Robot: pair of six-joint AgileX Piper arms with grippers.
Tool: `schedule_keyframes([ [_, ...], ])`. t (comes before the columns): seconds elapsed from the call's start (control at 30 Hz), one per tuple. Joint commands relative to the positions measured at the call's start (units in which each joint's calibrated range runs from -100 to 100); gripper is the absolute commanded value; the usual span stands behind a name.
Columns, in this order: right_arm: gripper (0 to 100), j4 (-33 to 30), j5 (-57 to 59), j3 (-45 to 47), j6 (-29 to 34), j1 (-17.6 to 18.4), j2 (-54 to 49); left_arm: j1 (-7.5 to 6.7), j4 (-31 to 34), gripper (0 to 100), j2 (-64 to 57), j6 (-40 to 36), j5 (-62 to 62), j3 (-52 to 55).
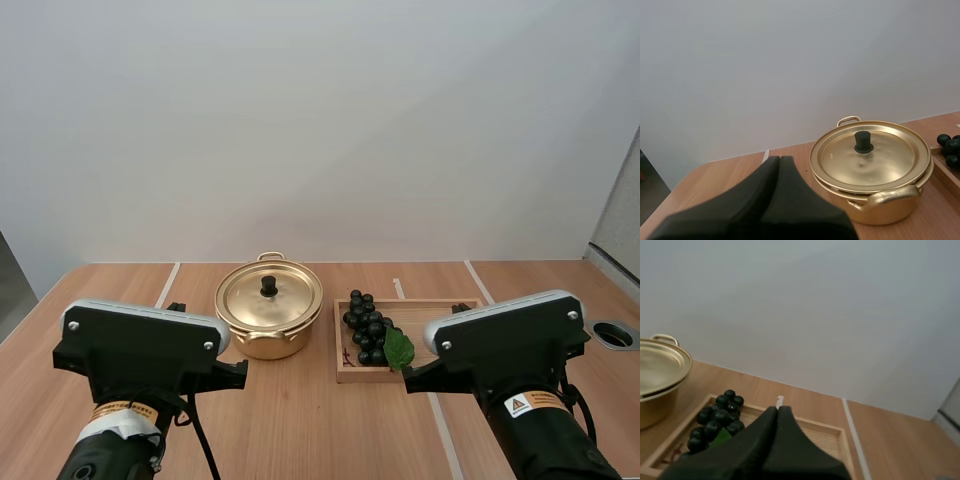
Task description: Open the pot, put the pineapple inside, and close it
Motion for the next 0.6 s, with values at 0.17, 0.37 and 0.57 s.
schedule_keyframes([
  [0.17, 0, -7.8, 12.4, 0.0, -0.2, -0.6, -0.4, -0.21, 0.2, 0, -0.2, -0.6, -0.1, 0.1],
  [0.37, 0, 4.4, 13.7, 0.0, 3.8, -1.8, -0.4, -0.21, 0.2, 0, -0.2, -0.6, 3.2, 0.1],
  [0.57, 0, 2.7, 18.6, 0.0, 10.3, -2.3, -0.4, -0.21, 0.5, 0, -0.2, -0.6, 10.4, 0.1],
])
